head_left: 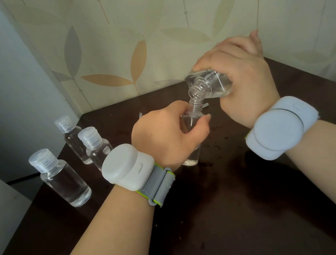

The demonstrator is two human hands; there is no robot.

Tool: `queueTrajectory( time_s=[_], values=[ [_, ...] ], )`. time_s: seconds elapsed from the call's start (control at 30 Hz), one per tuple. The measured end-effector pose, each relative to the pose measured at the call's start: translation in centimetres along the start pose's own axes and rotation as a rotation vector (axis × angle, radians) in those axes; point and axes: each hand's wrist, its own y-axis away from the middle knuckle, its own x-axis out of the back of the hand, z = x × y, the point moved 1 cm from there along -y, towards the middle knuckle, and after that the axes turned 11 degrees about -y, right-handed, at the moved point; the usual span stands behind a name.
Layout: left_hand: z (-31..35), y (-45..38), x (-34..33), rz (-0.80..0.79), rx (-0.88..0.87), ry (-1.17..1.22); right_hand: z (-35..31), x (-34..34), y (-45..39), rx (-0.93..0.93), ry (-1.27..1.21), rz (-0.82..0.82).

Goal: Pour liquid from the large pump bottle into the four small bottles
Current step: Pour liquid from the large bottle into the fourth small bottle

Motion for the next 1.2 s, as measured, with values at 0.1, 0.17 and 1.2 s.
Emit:
queueTrajectory(
  time_s=[0.1, 0.17, 1.2],
  values=[
    [-0.03, -0.03, -0.02, -0.003, 0.000, 0.003, -0.01, 0.01, 0.04, 0.000, -0.006, -0.003],
    [-0.04, -0.02, -0.01, -0.001, -0.002, 0.003, -0.03, -0.02, 0.04, 0.001, -0.004, -0.004],
    [0.02, -0.01, 0.02, -0.009, -0.004, -0.028, -0.07, 0.09, 0.04, 0.011, 0.000, -0.002]
  ],
)
